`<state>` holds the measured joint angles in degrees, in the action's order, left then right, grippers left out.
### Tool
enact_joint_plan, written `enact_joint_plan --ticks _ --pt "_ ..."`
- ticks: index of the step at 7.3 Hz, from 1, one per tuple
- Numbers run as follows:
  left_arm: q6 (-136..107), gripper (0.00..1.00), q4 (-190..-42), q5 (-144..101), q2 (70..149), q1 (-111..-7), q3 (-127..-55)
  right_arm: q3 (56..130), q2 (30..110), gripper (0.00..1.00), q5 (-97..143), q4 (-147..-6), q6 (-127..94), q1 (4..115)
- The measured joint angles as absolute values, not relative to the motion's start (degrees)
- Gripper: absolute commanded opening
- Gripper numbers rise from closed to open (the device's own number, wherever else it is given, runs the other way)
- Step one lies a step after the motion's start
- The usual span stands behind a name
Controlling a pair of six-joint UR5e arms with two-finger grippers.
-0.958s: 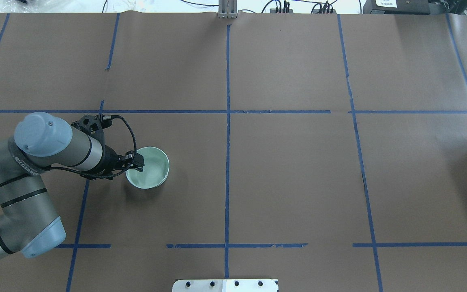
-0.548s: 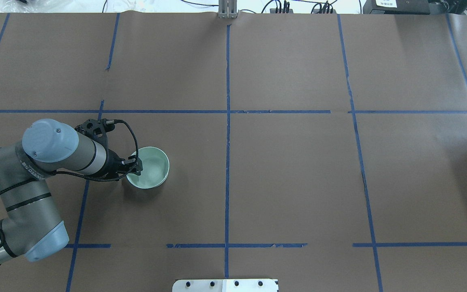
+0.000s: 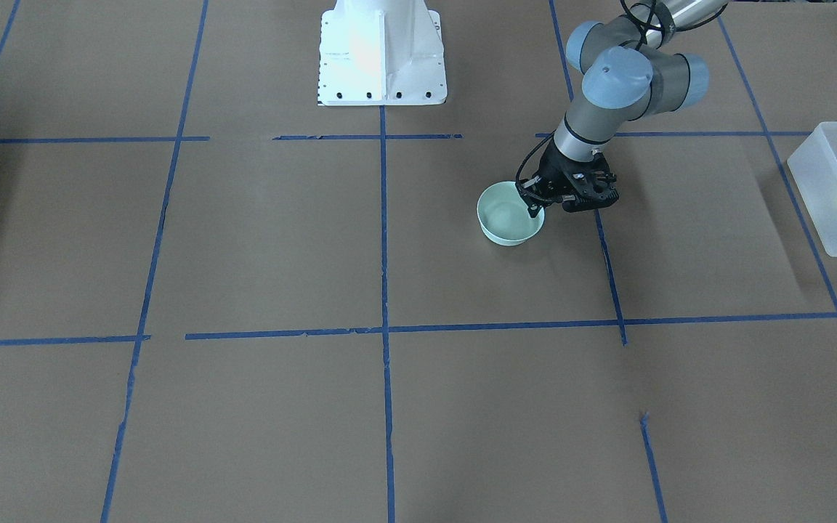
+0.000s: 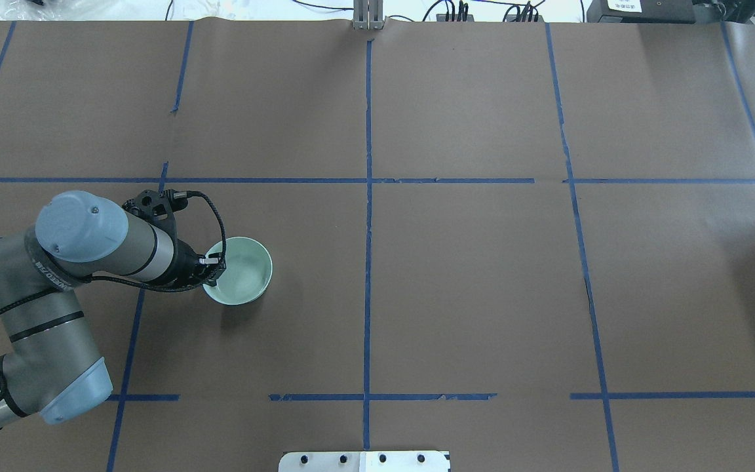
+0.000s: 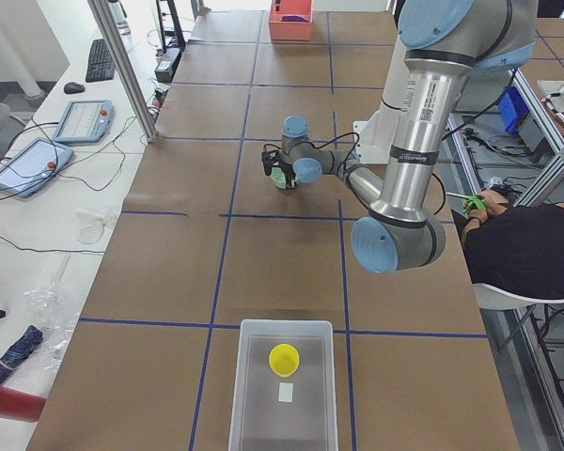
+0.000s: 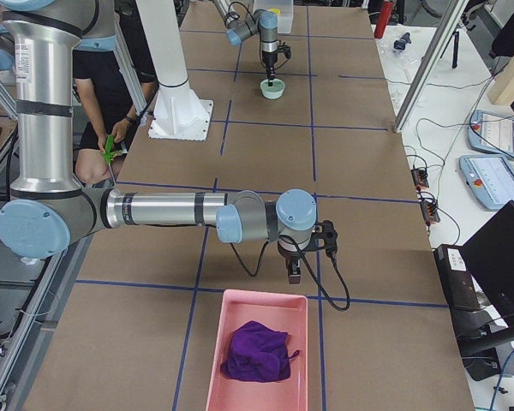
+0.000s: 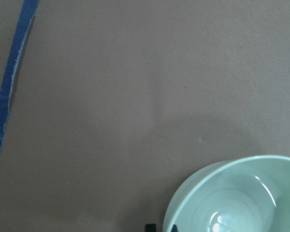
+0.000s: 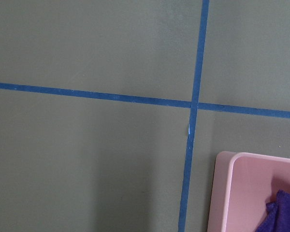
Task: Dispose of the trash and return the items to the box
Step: 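Lower the left gripper onto the bowl rim and close it, then lift the pale green bowl and carry it to the clear bin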
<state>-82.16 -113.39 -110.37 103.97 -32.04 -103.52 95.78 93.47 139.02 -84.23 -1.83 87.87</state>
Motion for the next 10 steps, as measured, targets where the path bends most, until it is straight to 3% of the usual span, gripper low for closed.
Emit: enact_joint_plan --ticks 4,10 --pt "-80.35 0.00 -103.82 -111.03 103.67 -39.25 -112.04 95.54 93.68 1.00 138.40 -84.13 -1.57 88.71" --pt "-56.03 0.00 -102.83 -113.56 95.93 -57.70 -112.04 95.68 93.43 1.00 137.99 -84.11 -1.89 88.77"
